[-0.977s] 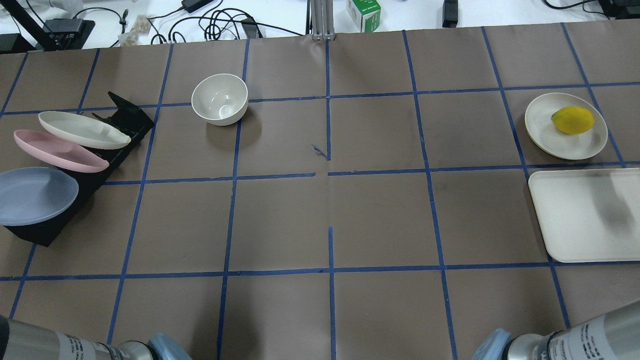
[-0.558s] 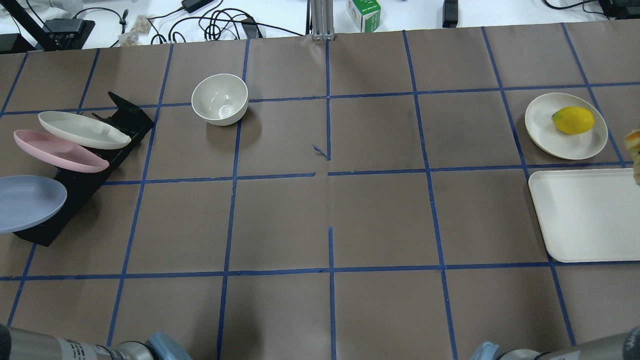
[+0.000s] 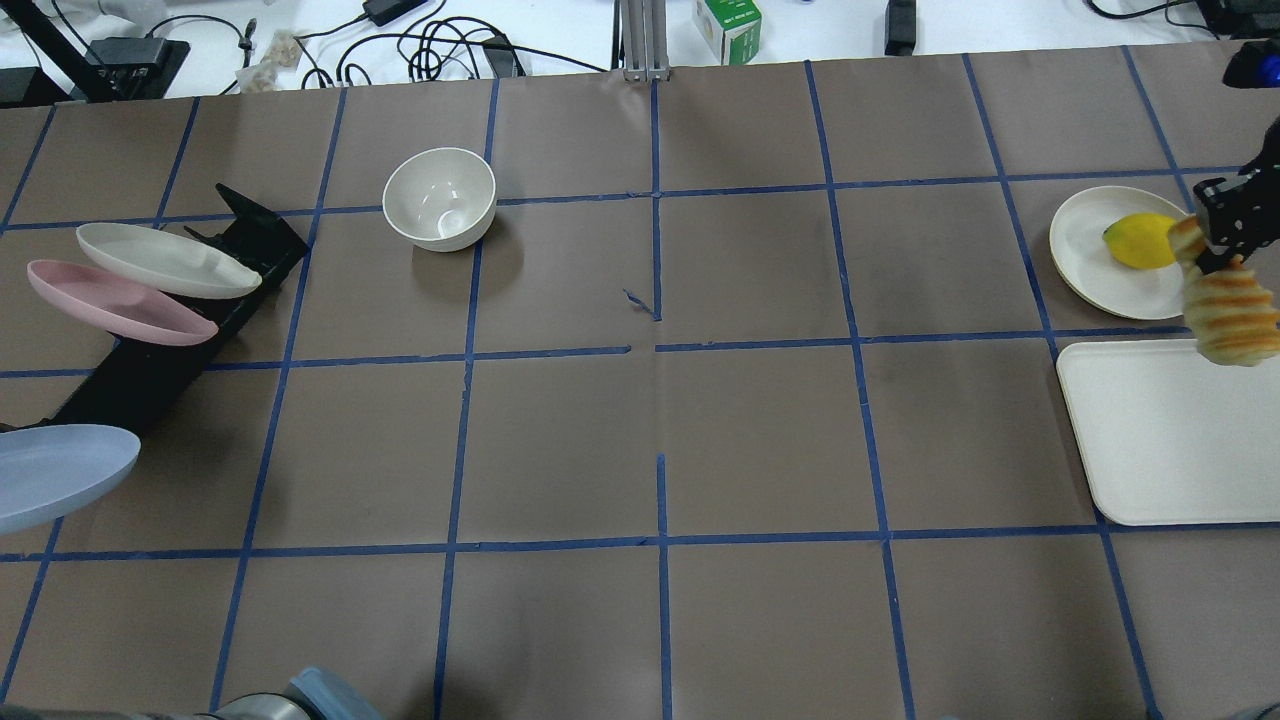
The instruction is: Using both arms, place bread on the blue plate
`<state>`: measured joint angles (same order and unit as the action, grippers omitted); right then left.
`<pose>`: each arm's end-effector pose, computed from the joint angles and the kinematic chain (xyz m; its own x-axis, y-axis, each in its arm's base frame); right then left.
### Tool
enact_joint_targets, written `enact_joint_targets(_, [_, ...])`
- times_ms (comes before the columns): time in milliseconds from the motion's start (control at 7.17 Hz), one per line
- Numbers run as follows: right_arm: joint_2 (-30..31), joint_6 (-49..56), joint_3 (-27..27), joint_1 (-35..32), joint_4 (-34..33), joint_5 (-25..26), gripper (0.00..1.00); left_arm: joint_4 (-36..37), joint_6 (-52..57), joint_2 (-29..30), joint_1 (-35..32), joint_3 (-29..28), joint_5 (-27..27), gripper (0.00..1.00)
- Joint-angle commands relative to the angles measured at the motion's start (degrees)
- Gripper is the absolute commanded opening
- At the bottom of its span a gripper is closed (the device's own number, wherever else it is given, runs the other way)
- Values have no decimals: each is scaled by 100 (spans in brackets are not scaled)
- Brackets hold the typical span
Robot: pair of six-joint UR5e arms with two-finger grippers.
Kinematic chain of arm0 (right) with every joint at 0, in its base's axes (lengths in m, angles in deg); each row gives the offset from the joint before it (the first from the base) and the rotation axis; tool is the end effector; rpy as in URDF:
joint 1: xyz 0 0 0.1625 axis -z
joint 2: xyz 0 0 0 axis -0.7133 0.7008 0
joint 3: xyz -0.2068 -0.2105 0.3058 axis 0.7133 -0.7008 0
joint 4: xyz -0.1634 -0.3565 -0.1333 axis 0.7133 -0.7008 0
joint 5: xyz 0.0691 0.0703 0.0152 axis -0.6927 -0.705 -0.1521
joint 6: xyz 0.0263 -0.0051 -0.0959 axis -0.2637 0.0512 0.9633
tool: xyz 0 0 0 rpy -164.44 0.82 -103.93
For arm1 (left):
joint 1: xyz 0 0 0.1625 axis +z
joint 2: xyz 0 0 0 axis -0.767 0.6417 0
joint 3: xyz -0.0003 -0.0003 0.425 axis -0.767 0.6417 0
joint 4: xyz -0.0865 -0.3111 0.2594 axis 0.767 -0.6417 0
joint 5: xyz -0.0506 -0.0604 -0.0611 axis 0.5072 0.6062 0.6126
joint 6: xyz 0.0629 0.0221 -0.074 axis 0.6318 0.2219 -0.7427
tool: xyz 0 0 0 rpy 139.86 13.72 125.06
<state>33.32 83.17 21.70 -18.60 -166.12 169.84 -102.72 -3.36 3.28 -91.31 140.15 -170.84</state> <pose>-0.1227 -0.5470 0.4071 -0.9991 0.0211 -0.0362 0.0137 0.9810 0.1934 0.2675 -0.3866 0.4203 -0.7113 -0.6825 -0.1680 -0.6653 0.5765 0.4744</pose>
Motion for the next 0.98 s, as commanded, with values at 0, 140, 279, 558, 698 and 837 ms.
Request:
enact_joint_targets(0, [38, -876, -154, -626, 225, -303, 0, -266, -85, -383, -742, 320, 801, 0])
enact_joint_targets(140, [151, -1263, -163, -899, 225, -322, 0, -205, -260, -462, -1242, 496, 1334, 0])
enact_joint_targets(279, [170, -1754, -163, -1154, 260, -444, 0, 118, -688, -428, -1813, 628, 1931, 0])
enact_joint_targets(558, [179, -2590, -172, -1620, 260, -735, 0, 2114, -1077, -367, -3139, 1372, 2218, 0])
enact_joint_targets(698, [170, -2785, -163, -1857, 234, -744, 0, 3178, -1531, -349, -3676, 1864, 2297, 0])
enact_joint_targets(837, [135, -2804, -146, -2138, 138, -744, 0, 4111, -1997, -218, -4117, 2156, 2732, 0])
